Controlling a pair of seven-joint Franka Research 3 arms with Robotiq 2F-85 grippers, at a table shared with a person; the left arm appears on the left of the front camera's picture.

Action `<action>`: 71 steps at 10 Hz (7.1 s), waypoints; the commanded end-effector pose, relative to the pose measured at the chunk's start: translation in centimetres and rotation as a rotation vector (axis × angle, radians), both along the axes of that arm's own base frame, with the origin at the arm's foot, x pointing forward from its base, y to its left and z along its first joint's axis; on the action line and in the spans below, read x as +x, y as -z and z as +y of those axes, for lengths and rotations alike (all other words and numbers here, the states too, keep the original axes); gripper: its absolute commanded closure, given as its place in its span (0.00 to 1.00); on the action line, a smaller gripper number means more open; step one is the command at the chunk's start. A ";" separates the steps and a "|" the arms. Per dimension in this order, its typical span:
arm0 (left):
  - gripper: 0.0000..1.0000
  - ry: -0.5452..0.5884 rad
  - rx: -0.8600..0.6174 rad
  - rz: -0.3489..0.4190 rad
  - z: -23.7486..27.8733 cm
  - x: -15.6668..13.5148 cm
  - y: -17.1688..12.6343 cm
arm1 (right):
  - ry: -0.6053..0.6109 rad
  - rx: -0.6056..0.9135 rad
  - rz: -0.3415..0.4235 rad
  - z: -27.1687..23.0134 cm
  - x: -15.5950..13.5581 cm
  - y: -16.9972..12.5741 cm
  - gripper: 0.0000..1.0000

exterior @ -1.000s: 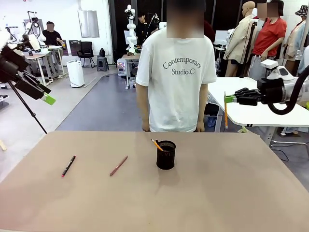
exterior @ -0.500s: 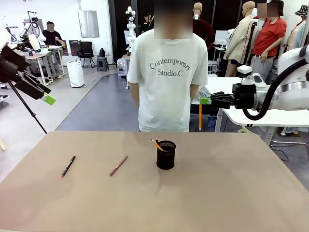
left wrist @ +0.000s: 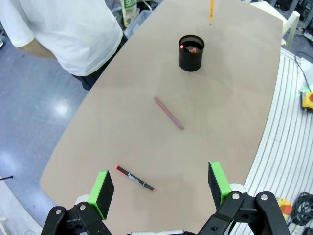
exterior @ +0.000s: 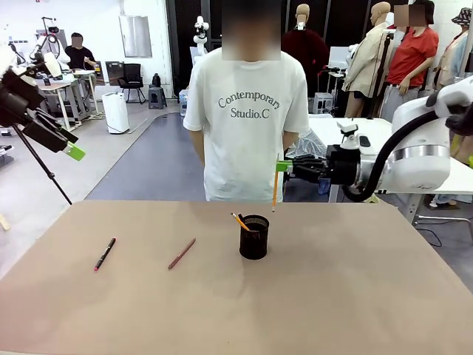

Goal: Place the pens into the pen holder.
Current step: Pick up a writing instrument from the table and place it into the Pen holder.

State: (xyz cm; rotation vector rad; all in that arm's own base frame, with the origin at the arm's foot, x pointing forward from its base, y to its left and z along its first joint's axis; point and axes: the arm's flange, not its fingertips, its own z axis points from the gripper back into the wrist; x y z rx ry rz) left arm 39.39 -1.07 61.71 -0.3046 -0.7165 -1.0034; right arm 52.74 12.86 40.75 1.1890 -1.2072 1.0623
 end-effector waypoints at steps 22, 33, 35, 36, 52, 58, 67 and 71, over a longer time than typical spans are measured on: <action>0.00 0.004 -0.005 -0.002 0.1 0.0 -0.1 | 0.090 0.055 -0.068 3.5 4.0 5.1 1.00; 0.00 0.004 -0.005 -0.002 0.1 0.0 -0.1 | 0.083 0.056 -0.063 3.2 4.6 5.5 1.00; 0.00 0.004 -0.005 -0.002 0.1 0.0 -0.1 | 0.063 0.026 -0.031 2.5 4.0 5.5 1.00; 0.00 0.004 -0.005 -0.002 0.1 0.0 -0.1 | 0.063 0.026 -0.031 2.5 4.0 5.5 1.00; 0.00 0.004 -0.005 -0.002 0.1 0.0 -0.1 | -0.170 -0.390 0.034 -8.5 5.4 -3.8 0.00; 0.00 0.004 -0.005 -0.002 0.1 0.0 -0.1 | -0.179 -0.530 -0.052 -11.5 6.3 -4.6 0.00; 0.00 0.004 -0.005 -0.002 0.1 0.0 -0.1 | -0.176 -0.540 -0.050 -11.8 6.4 -4.5 0.00; 0.00 0.004 -0.005 -0.002 0.1 0.0 -0.1 | -0.176 -0.540 -0.050 -11.8 6.4 -4.5 0.00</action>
